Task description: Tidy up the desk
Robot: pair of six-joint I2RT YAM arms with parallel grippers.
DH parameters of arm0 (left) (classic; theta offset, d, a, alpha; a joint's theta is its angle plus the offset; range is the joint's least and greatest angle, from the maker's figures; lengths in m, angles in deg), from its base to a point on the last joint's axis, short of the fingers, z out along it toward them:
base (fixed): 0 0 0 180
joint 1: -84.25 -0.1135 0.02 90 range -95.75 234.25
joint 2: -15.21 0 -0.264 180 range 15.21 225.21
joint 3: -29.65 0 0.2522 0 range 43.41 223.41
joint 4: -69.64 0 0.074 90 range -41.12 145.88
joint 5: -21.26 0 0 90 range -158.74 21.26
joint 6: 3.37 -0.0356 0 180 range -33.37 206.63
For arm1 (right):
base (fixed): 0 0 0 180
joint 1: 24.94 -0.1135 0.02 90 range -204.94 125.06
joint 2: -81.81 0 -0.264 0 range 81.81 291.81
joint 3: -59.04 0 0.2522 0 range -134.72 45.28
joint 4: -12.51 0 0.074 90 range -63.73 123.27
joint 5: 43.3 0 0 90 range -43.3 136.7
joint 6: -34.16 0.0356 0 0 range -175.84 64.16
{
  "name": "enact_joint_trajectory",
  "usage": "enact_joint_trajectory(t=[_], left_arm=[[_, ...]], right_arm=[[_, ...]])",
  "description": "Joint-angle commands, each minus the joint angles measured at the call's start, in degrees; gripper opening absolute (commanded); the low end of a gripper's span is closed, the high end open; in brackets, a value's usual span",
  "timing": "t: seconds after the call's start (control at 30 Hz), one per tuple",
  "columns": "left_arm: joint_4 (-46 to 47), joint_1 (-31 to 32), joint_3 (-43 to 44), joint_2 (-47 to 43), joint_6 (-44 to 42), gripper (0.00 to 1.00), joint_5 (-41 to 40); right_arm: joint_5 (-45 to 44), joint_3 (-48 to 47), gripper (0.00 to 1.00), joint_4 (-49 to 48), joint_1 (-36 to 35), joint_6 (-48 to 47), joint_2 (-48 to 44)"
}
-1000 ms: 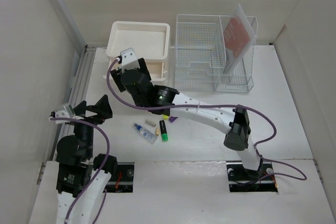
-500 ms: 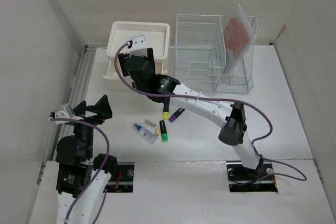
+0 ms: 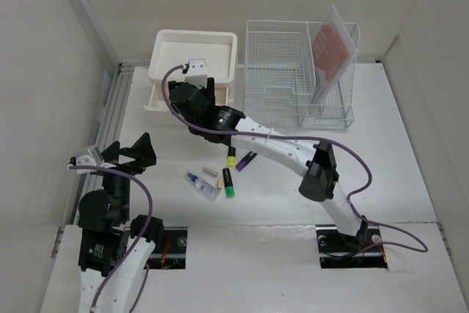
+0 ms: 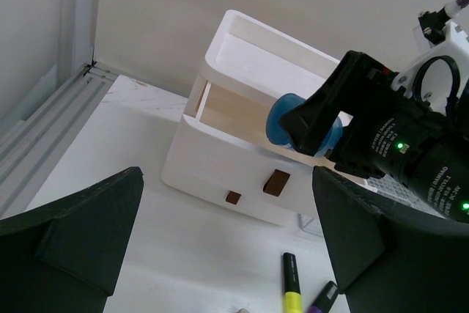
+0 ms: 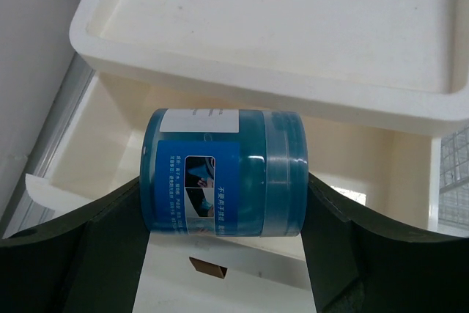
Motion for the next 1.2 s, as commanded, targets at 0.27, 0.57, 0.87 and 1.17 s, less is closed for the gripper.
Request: enact_joint_trajectory(t=[0.27,0.57,0.87,1.17], left_arm=[[1.78,0.35,0.04,-0.90,0.32,1.00,-0.64],[1.78,0.35,0.04,-0.90,0.32,1.00,-1.17],[1.78,0.35,0.04,-0.90,0.32,1.00,-1.17],[1.78,0.35,0.04,-0.90,0.32,1.00,-1.17]], right_arm=[[-3.69,-4.24,0.00,-0.52,0.51,3.84,1.38],[-3.17,-4.24,0.15,0.00,0.51,3.84,1.38],[-2.63,-3.19,0.28,0.00,0.51,3.84,1.38],[-1.49,-3.18,0.62,0.00,0.51,3.84,1.38]])
